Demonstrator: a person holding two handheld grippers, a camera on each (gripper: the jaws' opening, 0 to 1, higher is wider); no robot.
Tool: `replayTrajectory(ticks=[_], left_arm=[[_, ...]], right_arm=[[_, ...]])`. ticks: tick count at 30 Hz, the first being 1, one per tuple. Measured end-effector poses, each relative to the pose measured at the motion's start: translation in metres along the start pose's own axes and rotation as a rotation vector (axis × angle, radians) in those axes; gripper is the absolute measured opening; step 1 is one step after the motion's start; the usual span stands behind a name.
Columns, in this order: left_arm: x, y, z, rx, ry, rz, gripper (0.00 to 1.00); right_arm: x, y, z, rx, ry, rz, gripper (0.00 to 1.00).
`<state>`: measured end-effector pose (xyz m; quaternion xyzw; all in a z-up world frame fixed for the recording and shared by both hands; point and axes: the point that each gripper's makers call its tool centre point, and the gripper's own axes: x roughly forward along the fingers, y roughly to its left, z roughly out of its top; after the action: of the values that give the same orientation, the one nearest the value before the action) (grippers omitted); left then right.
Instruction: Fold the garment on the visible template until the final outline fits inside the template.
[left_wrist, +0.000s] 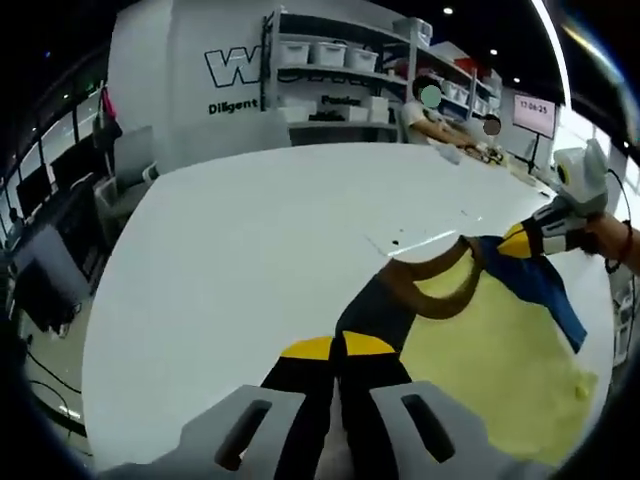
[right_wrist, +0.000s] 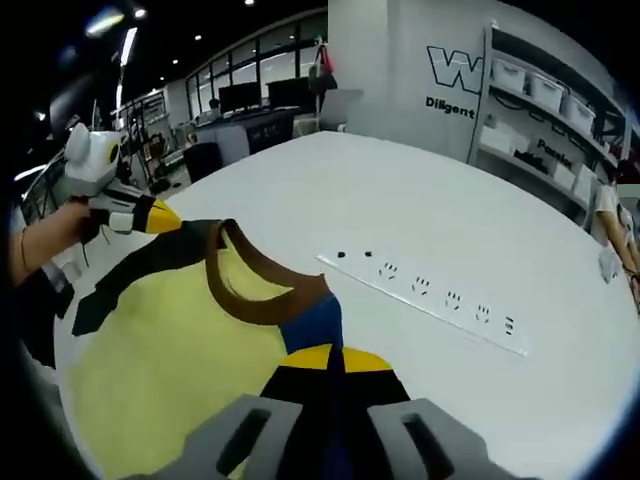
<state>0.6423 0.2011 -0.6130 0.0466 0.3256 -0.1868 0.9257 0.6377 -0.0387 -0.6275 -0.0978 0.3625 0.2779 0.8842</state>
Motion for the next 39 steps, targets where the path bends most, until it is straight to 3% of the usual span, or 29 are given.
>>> replayTrajectory(ticks=[2, 4, 10, 20, 26, 28, 29, 35, 39], left_arm=[[0.005, 0.002, -0.004, 0.016, 0.019, 0.014, 0.05], [0.014, 0.005, -0.01, 0.11, 0.036, 0.043, 0.05], [0.026, 0.01, -0.012, 0.156, 0.036, 0.105, 0.05], [0.033, 0.023, -0.018, 0.141, 0.054, 0.15, 0.05], [0.032, 0.026, -0.02, 0.117, 0.058, 0.156, 0.06], [0.029, 0.025, -0.017, 0.093, 0.049, 0.158, 0.07], [0.025, 0.025, -0.016, 0.088, 0.051, 0.157, 0.07], [0.002, 0.013, -0.018, 0.049, 0.062, 0.111, 0.29], [-0.013, -0.004, -0.018, -0.015, 0.021, 0.056, 0.45]], right_arm=[[0.003, 0.0, -0.002, 0.014, 0.003, 0.003, 0.0], [0.009, -0.001, -0.004, 0.046, 0.007, 0.006, 0.0], [0.028, -0.006, -0.005, 0.058, 0.029, 0.005, 0.0], [0.037, -0.009, -0.003, 0.028, 0.038, -0.003, 0.0], [0.036, -0.004, -0.004, 0.052, 0.032, 0.004, 0.0], [0.034, -0.006, -0.001, 0.055, 0.021, -0.002, 0.09], [0.028, -0.005, 0.004, 0.072, -0.018, -0.01, 0.13], [0.0, 0.01, -0.002, 0.058, -0.048, 0.009, 0.25], [-0.013, 0.02, -0.006, 0.077, -0.068, 0.014, 0.35]])
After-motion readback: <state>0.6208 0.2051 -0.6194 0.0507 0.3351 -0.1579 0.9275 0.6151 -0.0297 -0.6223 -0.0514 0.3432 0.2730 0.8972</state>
